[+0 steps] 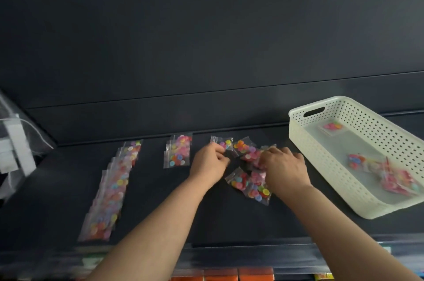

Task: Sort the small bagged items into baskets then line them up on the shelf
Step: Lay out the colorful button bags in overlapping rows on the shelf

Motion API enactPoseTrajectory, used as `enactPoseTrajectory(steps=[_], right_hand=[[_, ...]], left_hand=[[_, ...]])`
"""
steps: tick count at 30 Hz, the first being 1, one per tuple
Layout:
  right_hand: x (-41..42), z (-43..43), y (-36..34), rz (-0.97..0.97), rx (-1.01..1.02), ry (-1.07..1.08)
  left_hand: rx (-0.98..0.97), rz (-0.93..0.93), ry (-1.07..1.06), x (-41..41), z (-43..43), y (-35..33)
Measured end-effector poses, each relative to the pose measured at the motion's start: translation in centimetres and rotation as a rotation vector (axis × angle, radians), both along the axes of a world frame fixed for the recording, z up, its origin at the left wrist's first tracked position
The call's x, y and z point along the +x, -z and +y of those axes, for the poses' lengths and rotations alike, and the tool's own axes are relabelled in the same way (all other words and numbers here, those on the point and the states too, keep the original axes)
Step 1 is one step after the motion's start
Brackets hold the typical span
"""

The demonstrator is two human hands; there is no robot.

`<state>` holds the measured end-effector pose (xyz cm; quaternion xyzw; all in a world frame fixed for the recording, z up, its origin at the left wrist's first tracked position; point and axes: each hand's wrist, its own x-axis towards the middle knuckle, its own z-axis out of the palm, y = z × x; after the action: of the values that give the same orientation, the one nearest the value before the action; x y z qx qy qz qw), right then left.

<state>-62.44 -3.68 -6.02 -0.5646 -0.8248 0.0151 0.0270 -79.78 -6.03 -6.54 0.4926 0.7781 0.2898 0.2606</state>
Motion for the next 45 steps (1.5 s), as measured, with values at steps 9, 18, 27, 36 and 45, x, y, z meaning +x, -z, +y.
enactPoseTrajectory(steps=[9,18,27,36,45], right_hand=[[-3.4,-0.8,1.0,0.143,-0.105,-0.198],[-3.3,0.4,0.5,0.103,0.033,-0.037],[-5.1,1.4,1.0,0.050,-0.118,0.028],[-7.9,-0.1,2.0,0.338,-0.256,-0.016],[-13.8,-2.2,1.6,0.634,-0.457,-0.034]], left_hand=[[-0.128,0.433,0.002,-1.9,3.8,-0.9],[-0.233,0.294,0.018,-2.2,2.3,-0.3],[-0.164,0.393,0.130,-3.2,1.4,0.1],[-0.063,0.150,0.163,-5.4,-2.3,0.5],[0.025,0.066,-0.104,-12.1,-5.9,1.0]])
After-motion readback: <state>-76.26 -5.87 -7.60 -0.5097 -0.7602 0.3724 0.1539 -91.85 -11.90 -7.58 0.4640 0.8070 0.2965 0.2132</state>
